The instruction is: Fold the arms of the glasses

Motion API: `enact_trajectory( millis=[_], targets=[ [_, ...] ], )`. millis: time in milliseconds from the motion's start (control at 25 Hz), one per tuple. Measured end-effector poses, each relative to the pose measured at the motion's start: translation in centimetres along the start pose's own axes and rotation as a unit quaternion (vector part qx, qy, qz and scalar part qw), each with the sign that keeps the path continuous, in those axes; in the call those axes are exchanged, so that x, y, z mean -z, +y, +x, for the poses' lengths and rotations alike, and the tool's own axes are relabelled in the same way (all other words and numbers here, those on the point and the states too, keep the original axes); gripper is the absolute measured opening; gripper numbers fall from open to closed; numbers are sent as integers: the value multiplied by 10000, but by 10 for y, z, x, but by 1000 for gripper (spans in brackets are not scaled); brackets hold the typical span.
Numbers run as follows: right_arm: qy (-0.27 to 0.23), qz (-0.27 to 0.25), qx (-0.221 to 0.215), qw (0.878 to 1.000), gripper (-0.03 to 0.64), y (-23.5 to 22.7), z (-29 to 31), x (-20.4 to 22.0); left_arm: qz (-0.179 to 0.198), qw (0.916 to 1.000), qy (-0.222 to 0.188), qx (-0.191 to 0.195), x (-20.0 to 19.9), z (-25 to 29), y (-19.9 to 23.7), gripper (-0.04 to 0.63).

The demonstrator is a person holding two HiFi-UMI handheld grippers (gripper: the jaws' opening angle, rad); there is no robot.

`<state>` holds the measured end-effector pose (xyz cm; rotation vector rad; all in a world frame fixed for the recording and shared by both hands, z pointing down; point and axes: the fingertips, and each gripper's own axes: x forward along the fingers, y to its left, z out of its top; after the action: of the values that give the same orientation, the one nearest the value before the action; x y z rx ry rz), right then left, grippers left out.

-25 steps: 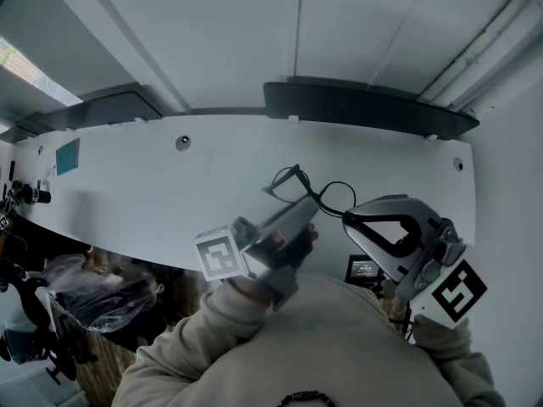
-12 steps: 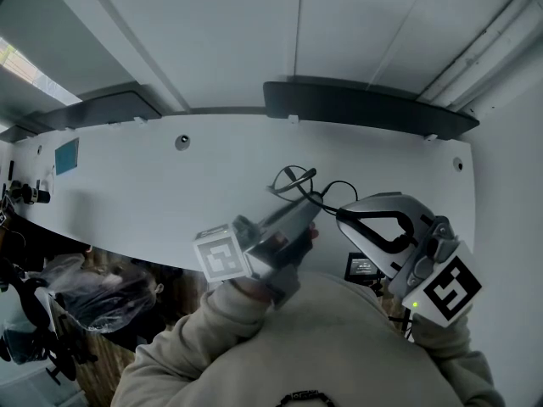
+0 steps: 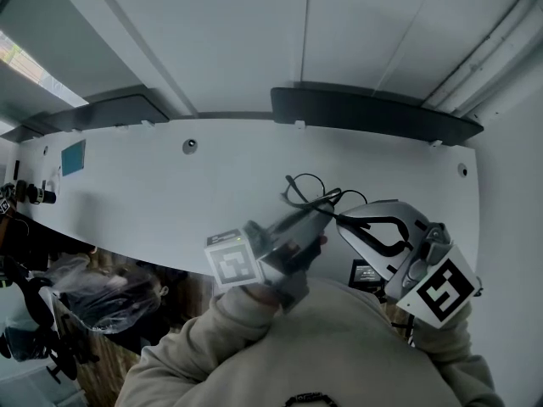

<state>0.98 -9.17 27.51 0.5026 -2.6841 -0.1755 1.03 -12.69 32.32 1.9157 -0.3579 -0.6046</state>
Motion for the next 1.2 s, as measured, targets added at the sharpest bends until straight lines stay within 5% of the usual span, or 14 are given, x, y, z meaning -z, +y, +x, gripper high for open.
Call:
enact_trajectory(
  millis=[280,600,1000,1200],
  targets=[
    [67,-273,131,9995,21,-32,16,16,234,9995,192,-45,-17,25,26,21],
    [243,9,497,9985,21,-61,11,34,68,9987,430,278,-18,56,37,21],
    [329,74,363,9988,21,-59,15,36,333,9974,548,325,-20,54,38,20],
    [590,100,396,9974,21,-62,18,50,-309,9981,420,331,-15,55,47,21]
  ],
)
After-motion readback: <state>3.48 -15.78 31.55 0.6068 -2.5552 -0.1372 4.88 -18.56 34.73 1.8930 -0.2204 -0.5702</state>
